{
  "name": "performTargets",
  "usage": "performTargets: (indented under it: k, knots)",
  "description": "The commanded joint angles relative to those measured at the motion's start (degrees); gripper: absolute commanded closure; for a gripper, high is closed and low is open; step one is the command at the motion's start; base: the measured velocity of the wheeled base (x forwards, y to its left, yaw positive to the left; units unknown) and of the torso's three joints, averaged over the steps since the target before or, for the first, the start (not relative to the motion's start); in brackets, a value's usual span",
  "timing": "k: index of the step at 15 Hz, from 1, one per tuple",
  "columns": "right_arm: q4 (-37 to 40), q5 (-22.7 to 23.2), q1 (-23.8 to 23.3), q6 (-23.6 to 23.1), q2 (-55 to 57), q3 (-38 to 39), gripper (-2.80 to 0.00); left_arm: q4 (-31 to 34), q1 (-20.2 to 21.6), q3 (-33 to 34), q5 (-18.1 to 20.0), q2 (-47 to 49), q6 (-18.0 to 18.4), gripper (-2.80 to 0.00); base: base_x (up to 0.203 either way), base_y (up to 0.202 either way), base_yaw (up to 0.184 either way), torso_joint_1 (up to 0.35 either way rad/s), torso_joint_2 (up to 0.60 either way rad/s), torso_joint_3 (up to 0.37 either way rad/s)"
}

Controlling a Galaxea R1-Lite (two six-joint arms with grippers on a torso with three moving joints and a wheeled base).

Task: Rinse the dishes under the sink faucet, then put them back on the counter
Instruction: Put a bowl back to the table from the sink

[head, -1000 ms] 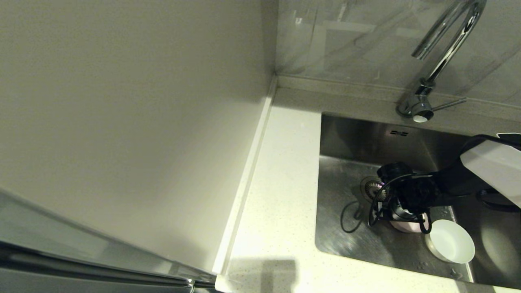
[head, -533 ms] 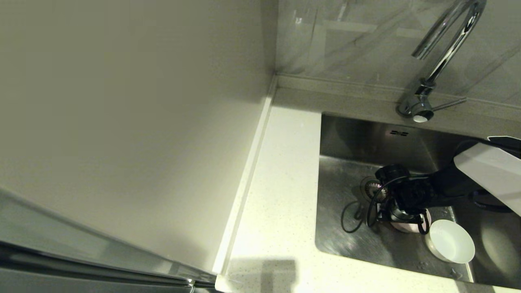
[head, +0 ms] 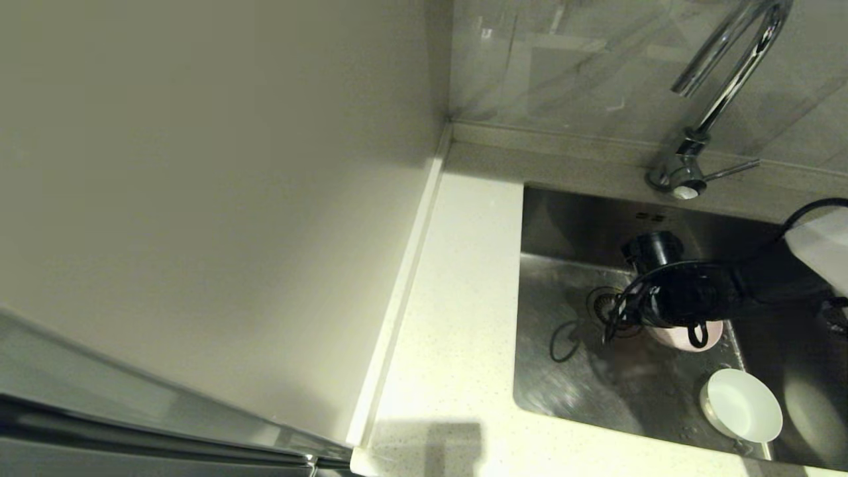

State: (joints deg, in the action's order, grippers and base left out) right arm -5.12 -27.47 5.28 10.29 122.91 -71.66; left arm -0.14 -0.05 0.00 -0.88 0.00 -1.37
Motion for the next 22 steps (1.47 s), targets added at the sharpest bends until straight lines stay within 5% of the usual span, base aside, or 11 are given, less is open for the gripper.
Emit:
performTargets:
  k: [1,6,10,17,22]
  knots:
    - [-0.1,-0.4,0.9,-1.0,-9.3,0.9,0.0,0.0,0.0,0.0,0.0,-0.2,0.0,0.0,0.0,0.0,0.0,0.0,0.0,0.0]
    - [0.0,-1.7,0.2,-9.1,-26.2,2.8,0.0,0.0,0.0,0.0,0.0,-0.2,0.1,0.0,0.0,0.0,0.0,0.0,0.0,0.0]
    - [2.7,-1.7,-12.3,-17.3,-30.3,3.9,0.0,0.0,0.0,0.0,0.0,-0.2,0.0,0.0,0.0,0.0,0.0,0.0,0.0,0.0]
    - [11.0,-1.1,-32.1,-17.0,-30.3,12.8,0.0,0.0,0.0,0.0,0.0,-0.2,0.0,0.0,0.0,0.0,0.0,0.0,0.0,0.0]
    - [10.7,-0.7,-36.8,-17.0,-27.6,18.5,0.0,0.0,0.0,0.0,0.0,-0.2,0.0,0.0,0.0,0.0,0.0,0.0,0.0,0.0]
